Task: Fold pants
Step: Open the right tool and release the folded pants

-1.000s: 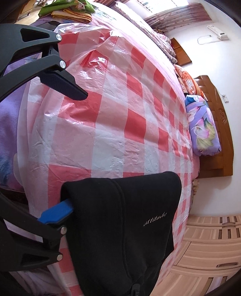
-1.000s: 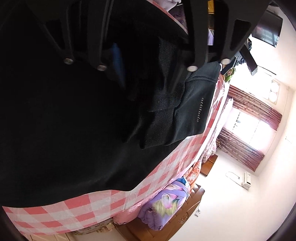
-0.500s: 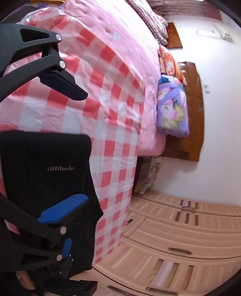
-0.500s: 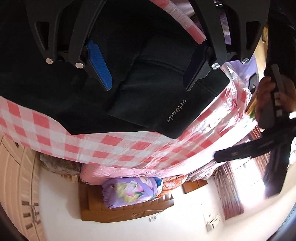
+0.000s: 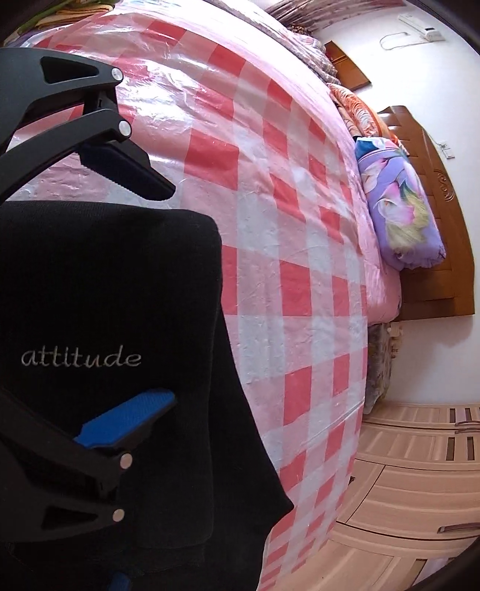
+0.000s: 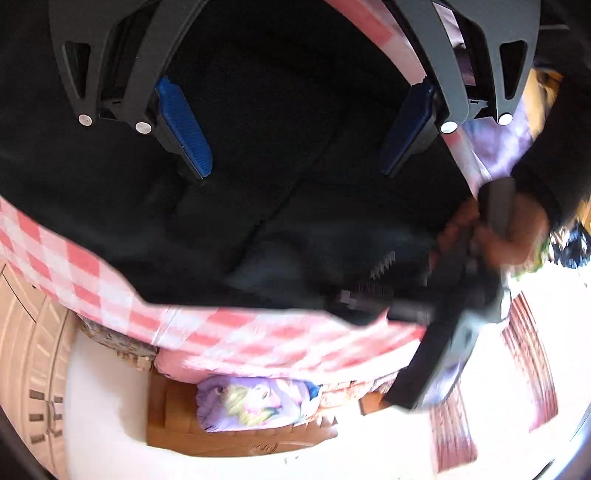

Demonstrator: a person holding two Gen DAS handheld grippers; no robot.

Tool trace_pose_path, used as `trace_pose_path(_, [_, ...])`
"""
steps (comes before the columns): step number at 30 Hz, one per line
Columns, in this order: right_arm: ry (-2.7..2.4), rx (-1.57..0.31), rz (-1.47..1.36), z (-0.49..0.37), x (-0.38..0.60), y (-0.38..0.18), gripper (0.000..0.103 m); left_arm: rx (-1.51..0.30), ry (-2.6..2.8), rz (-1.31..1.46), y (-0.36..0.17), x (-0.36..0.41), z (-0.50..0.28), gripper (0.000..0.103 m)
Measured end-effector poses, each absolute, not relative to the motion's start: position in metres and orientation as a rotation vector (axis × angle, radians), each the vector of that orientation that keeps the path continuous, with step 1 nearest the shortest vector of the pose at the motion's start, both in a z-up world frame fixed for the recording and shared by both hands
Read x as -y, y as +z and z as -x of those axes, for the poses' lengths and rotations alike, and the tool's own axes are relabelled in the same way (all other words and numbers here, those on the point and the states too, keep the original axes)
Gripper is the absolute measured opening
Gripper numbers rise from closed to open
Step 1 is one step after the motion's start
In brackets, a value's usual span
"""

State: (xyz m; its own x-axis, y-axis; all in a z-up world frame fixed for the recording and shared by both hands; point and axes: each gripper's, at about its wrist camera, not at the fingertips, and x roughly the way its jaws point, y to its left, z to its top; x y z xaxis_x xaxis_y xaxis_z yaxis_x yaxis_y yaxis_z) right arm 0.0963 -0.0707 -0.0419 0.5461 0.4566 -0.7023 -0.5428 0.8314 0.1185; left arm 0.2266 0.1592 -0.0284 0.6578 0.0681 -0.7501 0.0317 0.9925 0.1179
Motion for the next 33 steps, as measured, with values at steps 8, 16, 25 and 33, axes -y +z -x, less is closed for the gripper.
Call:
trace_pose_path(8, [0.608,-0.802,0.173,-0.168,0.057,-0.03,0.089,-0.789,0.029,-0.18,-0.013,-0.147,-0.212,0.102])
trace_pose_path(16, [0.468,-0.907,0.176,-0.182,0.069,-0.06,0.092,-0.804,0.008,-0.117,-0.014,-0.158,-0.213,0.102])
trace_pose_path(25, [0.638,-0.853,0.266,-0.1,0.053,-0.056,0.093,-0.814,0.022,-0.11,-0.017,-0.16,-0.217,0.102])
trace_pose_path(33, [0.532,-0.753,0.059,-0.08,0.124,-0.024,0.093,-0.794,0.067,-0.083,-0.014,-0.165,-0.215,0.102])
